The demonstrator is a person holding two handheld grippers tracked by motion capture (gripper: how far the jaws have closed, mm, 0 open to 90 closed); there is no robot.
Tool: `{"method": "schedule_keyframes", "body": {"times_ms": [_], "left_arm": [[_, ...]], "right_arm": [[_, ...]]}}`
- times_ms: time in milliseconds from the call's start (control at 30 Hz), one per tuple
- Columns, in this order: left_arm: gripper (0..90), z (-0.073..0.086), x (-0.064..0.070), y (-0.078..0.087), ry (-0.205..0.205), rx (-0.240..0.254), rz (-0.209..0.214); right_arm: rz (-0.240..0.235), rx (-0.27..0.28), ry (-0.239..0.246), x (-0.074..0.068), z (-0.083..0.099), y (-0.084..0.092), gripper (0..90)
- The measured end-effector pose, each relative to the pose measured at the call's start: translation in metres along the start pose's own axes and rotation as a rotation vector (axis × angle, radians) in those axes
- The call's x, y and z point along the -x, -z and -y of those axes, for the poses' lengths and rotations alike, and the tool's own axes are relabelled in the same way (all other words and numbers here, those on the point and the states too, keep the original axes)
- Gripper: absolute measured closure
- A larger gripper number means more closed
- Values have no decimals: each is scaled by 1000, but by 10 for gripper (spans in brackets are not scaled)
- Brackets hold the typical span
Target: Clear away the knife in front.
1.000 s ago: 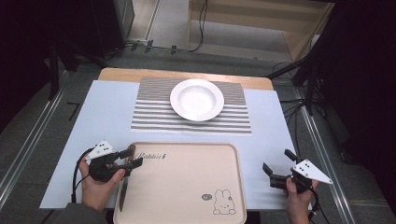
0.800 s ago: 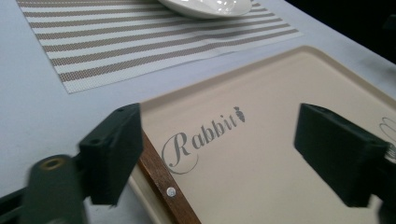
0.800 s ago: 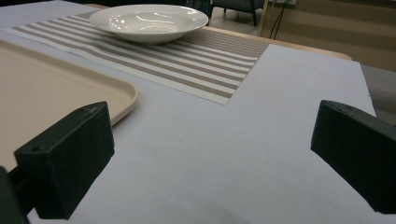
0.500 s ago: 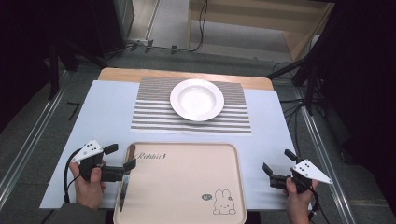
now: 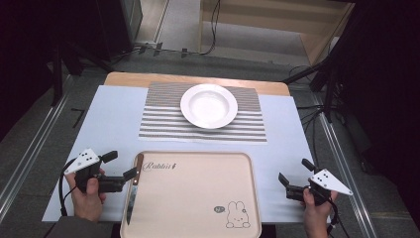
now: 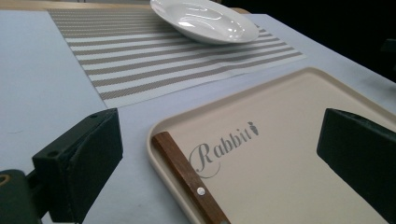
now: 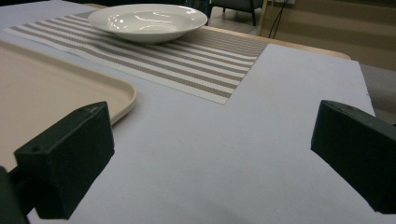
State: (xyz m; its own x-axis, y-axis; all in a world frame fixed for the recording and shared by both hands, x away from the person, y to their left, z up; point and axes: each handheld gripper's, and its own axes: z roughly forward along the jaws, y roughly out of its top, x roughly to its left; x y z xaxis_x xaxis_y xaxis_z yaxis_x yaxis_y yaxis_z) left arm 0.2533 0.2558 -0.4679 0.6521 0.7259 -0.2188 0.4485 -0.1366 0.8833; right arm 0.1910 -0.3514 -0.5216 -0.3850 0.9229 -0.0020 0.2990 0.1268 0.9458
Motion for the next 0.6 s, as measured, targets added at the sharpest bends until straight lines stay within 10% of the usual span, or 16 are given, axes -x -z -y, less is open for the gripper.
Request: {"method": "schedule_keyframes", "body": {"times_ms": [600], "left_arm": [[0, 5, -23, 20, 10, 32, -85]], "right_arm": [[0, 0, 0, 0, 0, 0, 0]]}}
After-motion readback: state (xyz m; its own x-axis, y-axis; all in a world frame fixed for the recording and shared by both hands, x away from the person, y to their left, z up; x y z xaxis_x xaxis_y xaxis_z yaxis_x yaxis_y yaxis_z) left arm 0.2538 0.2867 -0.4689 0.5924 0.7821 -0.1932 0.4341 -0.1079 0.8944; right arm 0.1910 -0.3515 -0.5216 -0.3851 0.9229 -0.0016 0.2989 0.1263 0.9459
